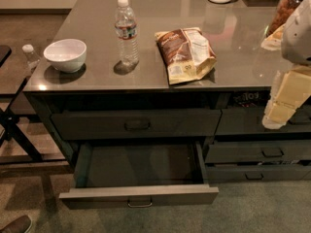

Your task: Close middle drawer

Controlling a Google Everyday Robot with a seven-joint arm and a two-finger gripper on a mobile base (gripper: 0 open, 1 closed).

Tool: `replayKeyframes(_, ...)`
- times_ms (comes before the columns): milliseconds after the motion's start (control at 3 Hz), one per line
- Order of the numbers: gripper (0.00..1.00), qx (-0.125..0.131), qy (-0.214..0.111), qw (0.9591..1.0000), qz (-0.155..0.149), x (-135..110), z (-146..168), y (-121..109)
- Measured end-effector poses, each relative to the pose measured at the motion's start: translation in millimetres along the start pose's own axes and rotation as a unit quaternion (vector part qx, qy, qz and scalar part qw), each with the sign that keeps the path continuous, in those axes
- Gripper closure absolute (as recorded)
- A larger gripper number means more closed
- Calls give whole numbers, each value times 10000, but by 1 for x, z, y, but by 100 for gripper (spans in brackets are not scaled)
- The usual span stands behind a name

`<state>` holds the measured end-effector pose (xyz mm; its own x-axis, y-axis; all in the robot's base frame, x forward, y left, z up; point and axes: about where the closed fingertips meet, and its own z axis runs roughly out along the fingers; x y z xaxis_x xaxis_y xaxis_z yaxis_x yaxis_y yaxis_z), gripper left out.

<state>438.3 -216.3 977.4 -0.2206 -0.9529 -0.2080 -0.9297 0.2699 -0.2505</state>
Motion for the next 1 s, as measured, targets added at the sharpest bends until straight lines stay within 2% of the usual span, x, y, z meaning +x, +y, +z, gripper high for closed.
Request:
replayKeyframes(333, 0, 0, 0, 10000, 0, 0, 0, 0)
replayKeyframes(667, 16, 0, 0, 10000, 0, 0, 0, 0)
replayKeyframes(1000, 39, 0, 0, 10000, 0, 0, 0, 0)
